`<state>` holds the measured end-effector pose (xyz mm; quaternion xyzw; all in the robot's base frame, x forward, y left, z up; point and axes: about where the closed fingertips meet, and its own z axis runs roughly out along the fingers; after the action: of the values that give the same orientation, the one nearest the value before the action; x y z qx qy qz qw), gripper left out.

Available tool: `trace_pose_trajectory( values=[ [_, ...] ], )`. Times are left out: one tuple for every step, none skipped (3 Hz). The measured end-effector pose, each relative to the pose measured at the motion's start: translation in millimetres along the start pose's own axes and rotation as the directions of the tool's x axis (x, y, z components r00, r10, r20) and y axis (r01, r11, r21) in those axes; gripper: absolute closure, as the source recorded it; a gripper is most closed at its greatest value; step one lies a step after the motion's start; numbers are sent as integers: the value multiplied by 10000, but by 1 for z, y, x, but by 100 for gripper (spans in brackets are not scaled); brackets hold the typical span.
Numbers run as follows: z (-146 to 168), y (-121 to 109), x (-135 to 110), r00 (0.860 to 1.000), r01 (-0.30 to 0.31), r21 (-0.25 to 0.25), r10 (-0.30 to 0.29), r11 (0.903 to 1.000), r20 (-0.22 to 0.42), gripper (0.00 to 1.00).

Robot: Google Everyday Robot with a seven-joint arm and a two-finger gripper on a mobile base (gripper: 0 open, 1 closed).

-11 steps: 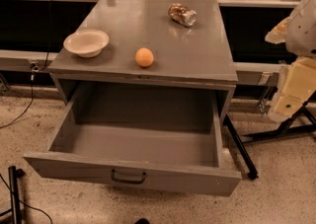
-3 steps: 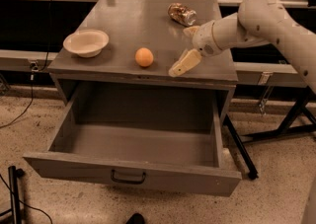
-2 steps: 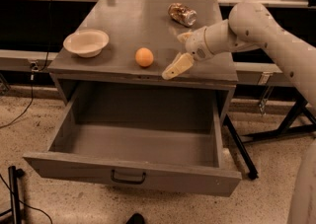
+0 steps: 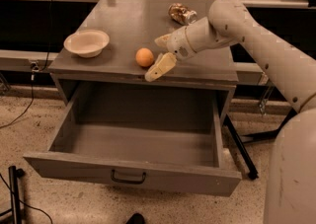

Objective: Place orange into top drawer

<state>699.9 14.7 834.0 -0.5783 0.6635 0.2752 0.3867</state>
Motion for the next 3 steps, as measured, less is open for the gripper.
trace_pose_trajectory(
  values=[
    [0,0,0,10000,0,-1,0,10000,0,0],
    [3,1,0,10000,4,-50,-4,10000,2,13],
    [6,2,0,10000,3,-96,-3,10000,4,35]
  ],
)
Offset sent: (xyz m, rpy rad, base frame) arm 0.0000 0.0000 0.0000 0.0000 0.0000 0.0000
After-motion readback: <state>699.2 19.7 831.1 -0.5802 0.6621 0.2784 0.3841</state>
